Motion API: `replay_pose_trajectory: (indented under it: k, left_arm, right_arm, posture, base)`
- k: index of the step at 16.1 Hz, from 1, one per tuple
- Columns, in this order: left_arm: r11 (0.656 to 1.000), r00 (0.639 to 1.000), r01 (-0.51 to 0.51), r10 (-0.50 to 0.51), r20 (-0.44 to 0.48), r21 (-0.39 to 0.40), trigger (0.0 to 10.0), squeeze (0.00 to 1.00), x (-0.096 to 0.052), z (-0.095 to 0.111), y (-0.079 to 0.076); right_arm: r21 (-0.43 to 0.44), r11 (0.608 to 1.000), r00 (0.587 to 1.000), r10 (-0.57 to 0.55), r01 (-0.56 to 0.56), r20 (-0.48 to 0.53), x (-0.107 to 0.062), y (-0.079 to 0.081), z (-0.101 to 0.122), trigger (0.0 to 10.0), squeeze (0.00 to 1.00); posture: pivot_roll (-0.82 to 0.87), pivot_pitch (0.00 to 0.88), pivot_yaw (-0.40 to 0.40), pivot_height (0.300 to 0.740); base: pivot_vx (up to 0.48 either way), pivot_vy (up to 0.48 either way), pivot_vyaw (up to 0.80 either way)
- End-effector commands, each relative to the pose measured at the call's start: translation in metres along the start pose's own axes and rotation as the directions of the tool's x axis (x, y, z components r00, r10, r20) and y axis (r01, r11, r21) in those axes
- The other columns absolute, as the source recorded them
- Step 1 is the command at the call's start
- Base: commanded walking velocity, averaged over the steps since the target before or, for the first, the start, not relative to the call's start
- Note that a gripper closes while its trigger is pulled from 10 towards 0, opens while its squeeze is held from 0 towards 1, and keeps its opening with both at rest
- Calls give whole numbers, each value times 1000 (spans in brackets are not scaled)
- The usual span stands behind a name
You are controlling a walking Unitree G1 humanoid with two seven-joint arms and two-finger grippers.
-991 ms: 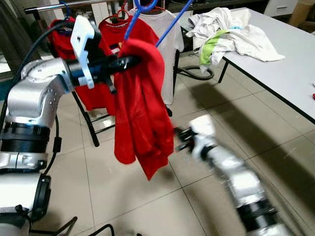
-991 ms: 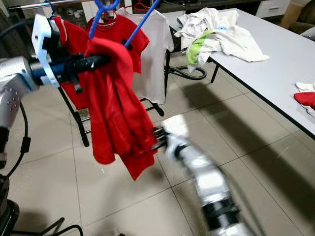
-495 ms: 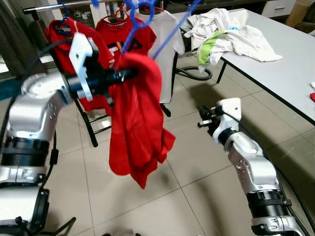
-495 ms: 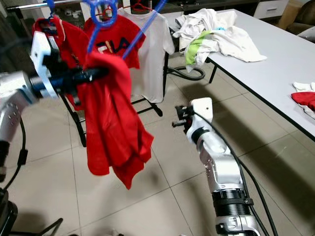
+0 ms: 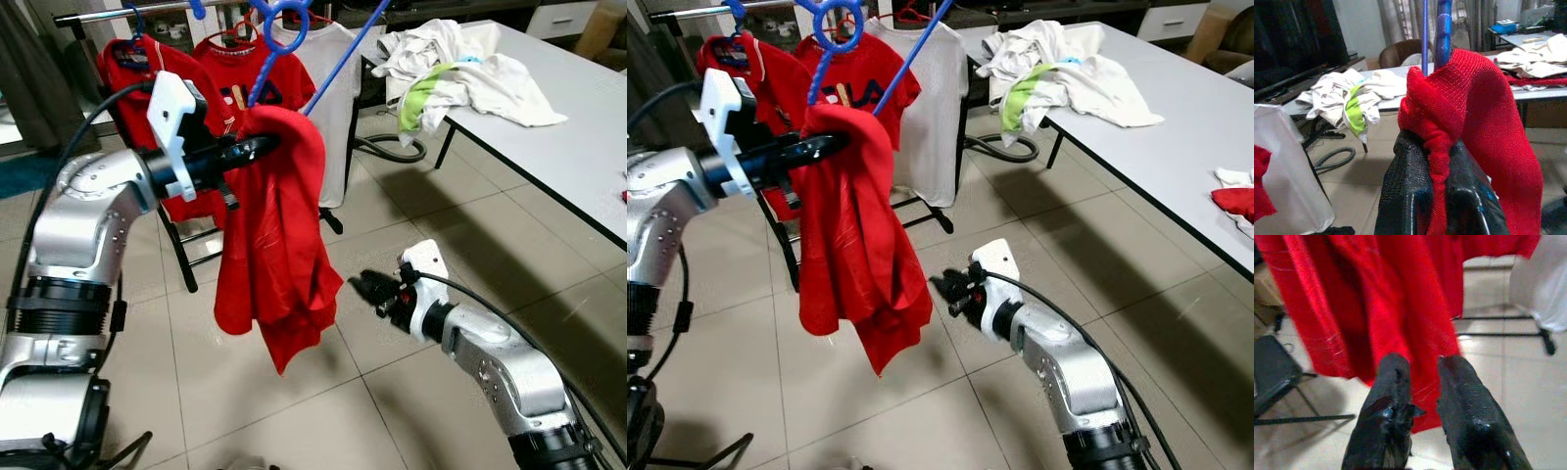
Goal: Hang hanger
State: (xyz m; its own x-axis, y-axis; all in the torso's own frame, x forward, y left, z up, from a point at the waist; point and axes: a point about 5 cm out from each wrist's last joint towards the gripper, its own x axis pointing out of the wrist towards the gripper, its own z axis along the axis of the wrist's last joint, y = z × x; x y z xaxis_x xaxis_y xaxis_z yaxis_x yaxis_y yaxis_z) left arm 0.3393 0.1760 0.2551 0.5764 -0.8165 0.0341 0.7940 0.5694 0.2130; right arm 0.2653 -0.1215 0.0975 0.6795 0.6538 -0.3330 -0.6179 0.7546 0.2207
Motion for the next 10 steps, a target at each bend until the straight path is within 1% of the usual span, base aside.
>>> replay_pose_trajectory:
  k: [1,2,3,4,5,7,8,10]
  left_arm:
    - [999,1000,-11,10,15,33,0,0,1,4,-1]
    - [1000,1000,-13,13,22,22,0,0,3,3,-4]
    - [1000,999,-26,26,39,11,0,0,9,3,-8]
    - [999,998,-32,32,51,3,0,0,12,4,-9]
    - [999,997,-38,37,60,0,0,0,14,5,-10]
    - [999,996,-41,41,83,-10,0,0,19,8,-12]
    - [999,994,-50,51,101,-20,0,0,21,10,-11]
    - [999,993,-49,51,108,-20,0,0,23,12,-12]
  right_arm:
    - [21,1000,1000,16,-16,-1,-1,3,1,10000,1000]
    - [52,998,1000,23,-23,-9,0,7,-2,10000,1000]
    - [98,995,999,40,-36,-37,2,14,-8,10000,1000]
    - [131,991,998,32,-25,-48,4,15,-11,10000,1000]
    - [146,989,998,13,-4,-56,6,14,-13,10000,1000]
    - [209,977,998,-20,33,-65,10,13,-18,10000,1000]
    - [261,964,998,-34,48,-57,13,12,-19,10000,1000]
    - [327,939,994,-92,107,-59,13,5,-20,10000,1000]
  posture:
    - [22,0,25,740]
    - [22,0,24,740]
    - [23,0,24,740]
    - [24,0,22,740]
    - [25,0,21,740]
    - [25,0,21,740]
    - [27,0,19,740]
    - [29,0,16,740]
  base:
    - [0,0,0]
    - [0,0,0]
    - [0,0,0]
    - [0,0,0]
    - [0,0,0]
    - [0,0,0]
    - [0,0,0]
    - [0,0,0]
